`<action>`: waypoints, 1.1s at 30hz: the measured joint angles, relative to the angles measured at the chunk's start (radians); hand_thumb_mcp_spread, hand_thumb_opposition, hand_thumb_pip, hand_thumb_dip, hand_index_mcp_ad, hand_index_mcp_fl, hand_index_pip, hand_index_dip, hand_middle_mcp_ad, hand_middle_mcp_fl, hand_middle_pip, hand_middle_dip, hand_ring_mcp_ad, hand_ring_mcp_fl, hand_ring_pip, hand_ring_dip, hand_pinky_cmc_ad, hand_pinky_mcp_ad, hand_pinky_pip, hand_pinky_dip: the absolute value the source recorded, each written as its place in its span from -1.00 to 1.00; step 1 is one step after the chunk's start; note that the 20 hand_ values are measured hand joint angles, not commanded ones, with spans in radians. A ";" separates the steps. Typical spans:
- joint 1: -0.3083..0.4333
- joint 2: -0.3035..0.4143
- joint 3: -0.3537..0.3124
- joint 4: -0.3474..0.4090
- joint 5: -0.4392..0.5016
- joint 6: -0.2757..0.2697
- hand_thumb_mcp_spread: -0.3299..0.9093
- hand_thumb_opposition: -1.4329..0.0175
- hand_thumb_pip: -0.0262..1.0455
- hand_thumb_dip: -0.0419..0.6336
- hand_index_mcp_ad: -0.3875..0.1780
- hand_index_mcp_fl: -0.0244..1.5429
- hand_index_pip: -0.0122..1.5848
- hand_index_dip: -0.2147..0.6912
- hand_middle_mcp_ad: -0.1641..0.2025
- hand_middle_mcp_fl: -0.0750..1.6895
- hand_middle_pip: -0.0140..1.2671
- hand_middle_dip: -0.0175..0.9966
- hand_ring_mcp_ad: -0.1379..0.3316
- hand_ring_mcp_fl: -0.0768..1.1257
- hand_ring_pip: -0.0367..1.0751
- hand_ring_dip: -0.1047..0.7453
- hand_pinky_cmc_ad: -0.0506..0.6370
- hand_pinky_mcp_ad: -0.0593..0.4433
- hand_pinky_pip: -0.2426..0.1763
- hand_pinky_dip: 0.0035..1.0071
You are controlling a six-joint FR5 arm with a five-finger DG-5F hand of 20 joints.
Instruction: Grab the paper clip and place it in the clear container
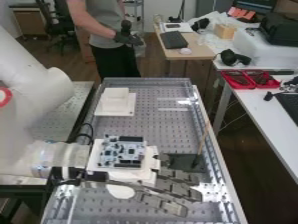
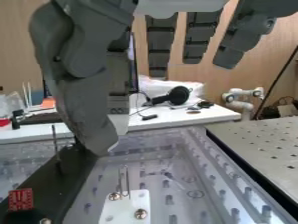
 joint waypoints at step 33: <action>-0.008 -0.053 0.046 -0.046 -0.010 -0.051 0.45 -0.23 0.01 -0.08 -0.59 -0.42 0.73 -0.09 0.09 -0.70 -0.76 -0.62 0.12 -0.79 -0.74 -0.62 0.08 -0.06 -0.05 -0.66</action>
